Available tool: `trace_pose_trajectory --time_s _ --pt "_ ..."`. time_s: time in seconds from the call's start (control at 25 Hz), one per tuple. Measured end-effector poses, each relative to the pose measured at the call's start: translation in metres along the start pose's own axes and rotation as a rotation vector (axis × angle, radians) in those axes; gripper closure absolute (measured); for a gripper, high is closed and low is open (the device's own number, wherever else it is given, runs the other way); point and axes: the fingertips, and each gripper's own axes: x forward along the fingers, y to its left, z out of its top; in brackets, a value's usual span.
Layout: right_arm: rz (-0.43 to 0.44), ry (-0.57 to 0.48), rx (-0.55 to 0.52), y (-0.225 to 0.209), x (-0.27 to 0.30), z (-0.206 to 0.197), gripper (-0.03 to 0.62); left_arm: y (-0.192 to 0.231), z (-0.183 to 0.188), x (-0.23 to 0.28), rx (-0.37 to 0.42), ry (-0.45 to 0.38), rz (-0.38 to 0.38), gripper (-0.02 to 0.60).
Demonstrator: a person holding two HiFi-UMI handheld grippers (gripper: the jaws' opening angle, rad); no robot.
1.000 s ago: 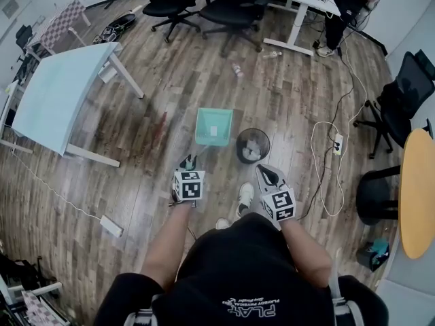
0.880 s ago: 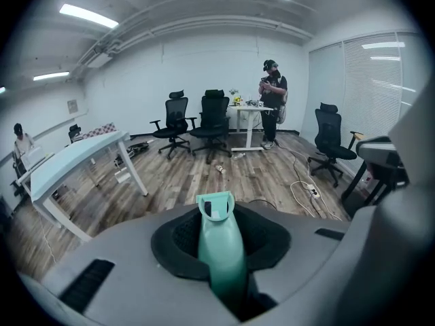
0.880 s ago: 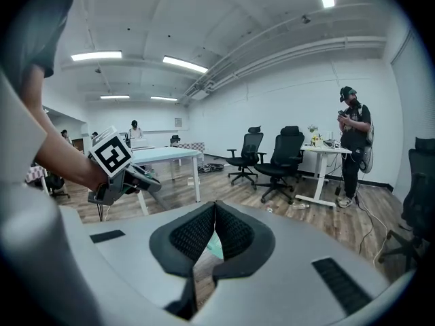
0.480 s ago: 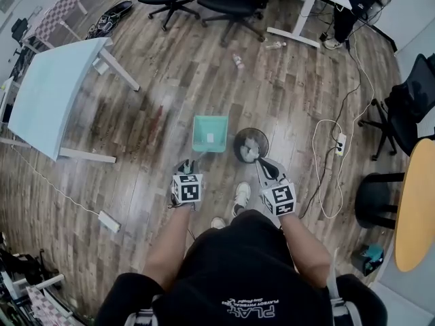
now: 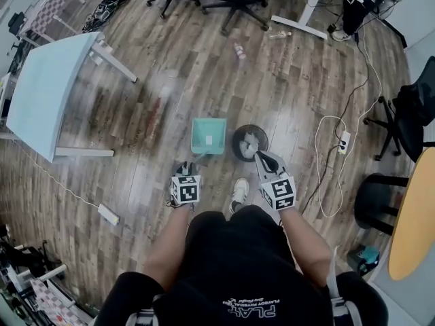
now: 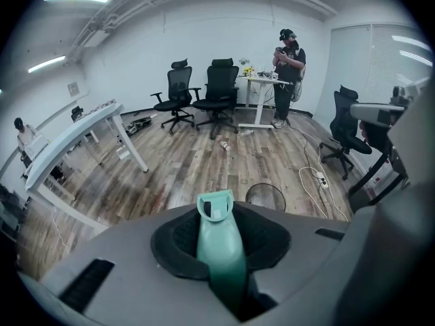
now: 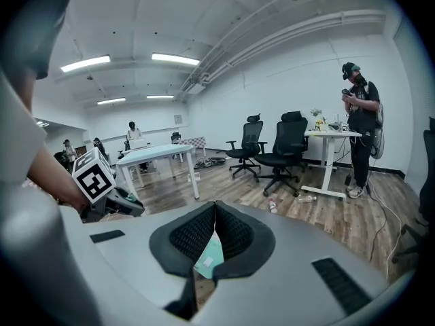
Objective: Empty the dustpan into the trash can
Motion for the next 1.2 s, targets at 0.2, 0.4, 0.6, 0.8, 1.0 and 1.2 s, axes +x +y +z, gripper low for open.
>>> trace_pose_trajectory --time_s 0.2,0.4,0.6,0.8,1.0,1.2 --pt "0.018 0.031 0.000 -0.010 0.014 -0.004 0.569 0.002 -0.003 0.024 0.008 0.041 0.002 0.492" --pt "0.006 0.059 0.009 -0.015 0.023 -0.010 0.569 -0.001 -0.006 0.051 0.025 0.080 0.003 0.492" --pt "0.019 0.077 0.026 -0.008 0.032 -0.014 0.569 0.003 -0.007 0.075 0.014 0.112 0.003 0.492" --pt "0.060 0.109 0.020 0.002 0.043 -0.023 0.569 0.009 -0.006 0.098 -0.018 0.132 0.013 0.492" --pt "0.074 0.134 0.029 0.004 0.049 -0.032 0.569 0.008 -0.010 0.114 -0.016 0.153 0.018 0.491" --pt "0.094 0.152 0.032 0.006 0.051 -0.039 0.569 0.013 -0.010 0.121 -0.015 0.161 0.032 0.491"
